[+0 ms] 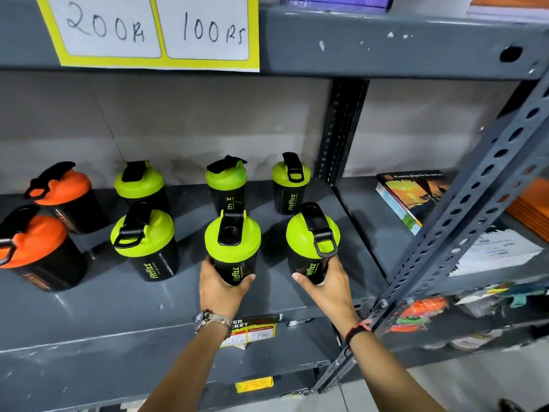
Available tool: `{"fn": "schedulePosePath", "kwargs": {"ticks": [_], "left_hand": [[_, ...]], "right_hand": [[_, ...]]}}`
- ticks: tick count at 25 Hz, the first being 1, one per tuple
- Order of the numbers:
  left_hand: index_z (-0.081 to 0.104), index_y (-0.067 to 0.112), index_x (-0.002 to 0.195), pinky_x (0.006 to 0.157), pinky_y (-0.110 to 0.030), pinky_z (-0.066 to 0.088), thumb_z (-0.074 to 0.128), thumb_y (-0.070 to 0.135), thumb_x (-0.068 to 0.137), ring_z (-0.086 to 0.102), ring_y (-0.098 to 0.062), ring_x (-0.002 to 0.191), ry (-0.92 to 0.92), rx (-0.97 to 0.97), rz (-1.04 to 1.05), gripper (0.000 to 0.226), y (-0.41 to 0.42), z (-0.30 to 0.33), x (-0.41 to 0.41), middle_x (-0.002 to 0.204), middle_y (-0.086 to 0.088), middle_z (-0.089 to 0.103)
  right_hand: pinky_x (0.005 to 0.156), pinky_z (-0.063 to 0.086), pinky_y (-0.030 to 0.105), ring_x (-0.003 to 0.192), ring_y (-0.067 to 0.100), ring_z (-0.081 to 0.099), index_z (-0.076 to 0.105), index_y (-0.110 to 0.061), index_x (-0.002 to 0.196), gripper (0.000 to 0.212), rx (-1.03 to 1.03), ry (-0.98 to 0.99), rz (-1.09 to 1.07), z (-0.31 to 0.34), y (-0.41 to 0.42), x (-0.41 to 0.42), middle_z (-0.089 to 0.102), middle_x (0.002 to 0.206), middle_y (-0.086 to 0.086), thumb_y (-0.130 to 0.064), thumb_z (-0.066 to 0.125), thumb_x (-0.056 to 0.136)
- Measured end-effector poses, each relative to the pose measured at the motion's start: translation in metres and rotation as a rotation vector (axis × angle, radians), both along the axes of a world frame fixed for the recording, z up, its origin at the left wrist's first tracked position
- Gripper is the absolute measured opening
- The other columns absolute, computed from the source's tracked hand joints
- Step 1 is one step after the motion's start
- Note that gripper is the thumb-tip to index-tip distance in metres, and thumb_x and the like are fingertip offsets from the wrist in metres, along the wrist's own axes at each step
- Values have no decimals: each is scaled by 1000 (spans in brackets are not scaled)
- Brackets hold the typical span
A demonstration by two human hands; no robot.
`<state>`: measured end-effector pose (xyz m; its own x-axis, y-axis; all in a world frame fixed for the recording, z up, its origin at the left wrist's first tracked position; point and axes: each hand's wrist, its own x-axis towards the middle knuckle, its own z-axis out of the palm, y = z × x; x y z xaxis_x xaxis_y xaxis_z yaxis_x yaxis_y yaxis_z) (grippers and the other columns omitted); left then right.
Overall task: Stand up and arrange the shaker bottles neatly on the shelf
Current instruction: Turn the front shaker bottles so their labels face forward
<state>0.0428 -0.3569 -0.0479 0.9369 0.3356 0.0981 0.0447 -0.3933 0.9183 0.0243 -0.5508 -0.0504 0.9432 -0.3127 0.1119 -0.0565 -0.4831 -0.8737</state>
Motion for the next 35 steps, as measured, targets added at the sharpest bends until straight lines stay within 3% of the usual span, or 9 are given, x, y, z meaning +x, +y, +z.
{"fn": "schedulePosePath", "kwargs": {"ticks": [3,6,25,32,35], "left_hand": [[44,2,110,84,-38,46,86,10,54,57,-35,102,-10,-19,-29,70,1,0,-2,110,-21,60],[42,5,113,91,-45,46,86,11,53,54,-34,106,-19,-31,-62,76,2,1,-2,114,-19,57],[44,-2,111,90,-44,46,85,6,54,52,-38,105,-4,33,-35,71,7,1,-4,113,-26,55],[42,-4,113,92,-45,44,84,5,55,50,-39,107,-3,28,-51,71,7,4,-5,114,-27,53],[39,-3,118,96,-47,42,84,4,55,47,-38,112,-9,20,-78,78,10,5,-7,119,-26,50]], "right_hand": [[94,49,38,108,21,57,45,-16,118,70,12,10,-7,1,1,-2,61,114,6,-27,83,60],[93,47,37,109,24,53,44,-9,117,78,-10,15,-57,0,5,-2,54,114,9,-28,86,55],[94,48,43,112,27,52,47,-9,116,70,-53,-11,-90,-1,8,-4,57,115,12,-27,84,59],[93,48,38,111,27,52,48,-9,113,69,-72,5,-91,-1,8,-3,56,114,12,-28,84,58],[96,45,38,115,29,49,45,-6,119,79,-61,35,-101,2,7,-4,53,118,13,-28,86,55]]}}
